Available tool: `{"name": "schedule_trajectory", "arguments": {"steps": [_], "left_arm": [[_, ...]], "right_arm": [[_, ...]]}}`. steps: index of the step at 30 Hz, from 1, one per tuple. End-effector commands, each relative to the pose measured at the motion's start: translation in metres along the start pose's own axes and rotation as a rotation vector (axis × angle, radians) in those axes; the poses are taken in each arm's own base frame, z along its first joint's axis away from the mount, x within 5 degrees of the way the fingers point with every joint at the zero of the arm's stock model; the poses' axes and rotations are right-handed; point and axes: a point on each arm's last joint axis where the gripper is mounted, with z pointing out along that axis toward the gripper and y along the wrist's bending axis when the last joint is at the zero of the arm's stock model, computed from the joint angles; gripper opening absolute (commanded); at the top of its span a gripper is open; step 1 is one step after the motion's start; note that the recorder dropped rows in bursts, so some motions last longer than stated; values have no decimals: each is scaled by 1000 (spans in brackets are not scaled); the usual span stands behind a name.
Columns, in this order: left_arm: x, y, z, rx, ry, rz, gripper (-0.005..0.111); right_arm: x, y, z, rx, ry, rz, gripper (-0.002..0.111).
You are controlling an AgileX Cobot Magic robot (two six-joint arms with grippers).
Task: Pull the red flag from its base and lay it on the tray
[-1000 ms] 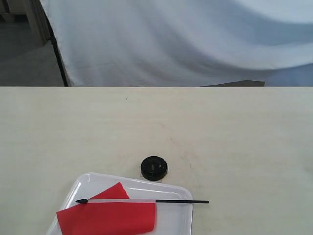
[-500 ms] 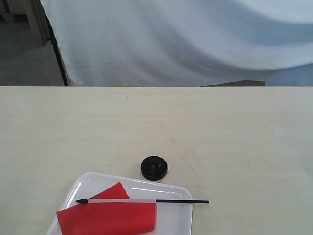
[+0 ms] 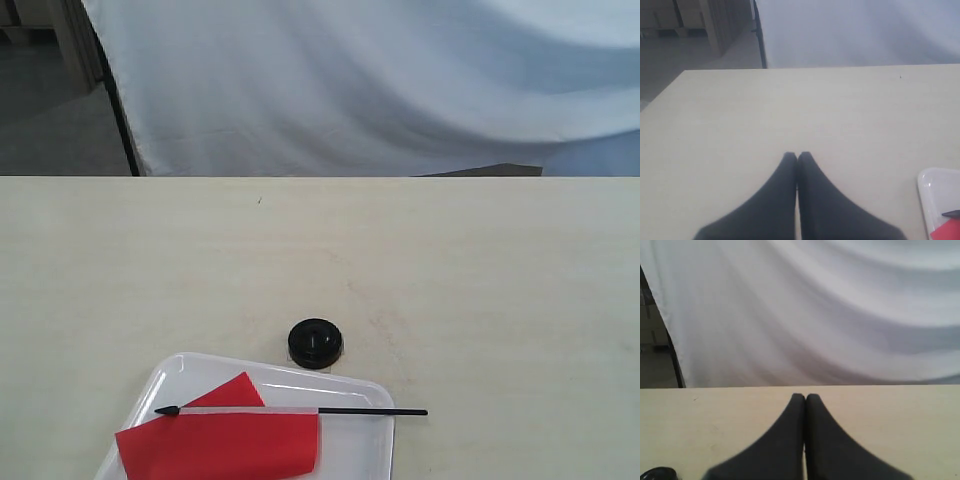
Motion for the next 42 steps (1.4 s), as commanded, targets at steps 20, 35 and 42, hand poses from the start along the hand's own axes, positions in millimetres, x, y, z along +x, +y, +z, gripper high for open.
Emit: {"name": "schedule_trajectory", "arguments": {"steps": [20, 35, 42], "left_arm": [[1, 0, 0, 3, 2, -1, 0], [1, 0, 0, 3, 2, -1, 0], [1, 0, 0, 3, 2, -1, 0]], "right_arm": [[8, 0, -1, -5, 78, -23, -1], [8, 0, -1, -5, 78, -23, -1], [8, 0, -1, -5, 78, -23, -1]]}}
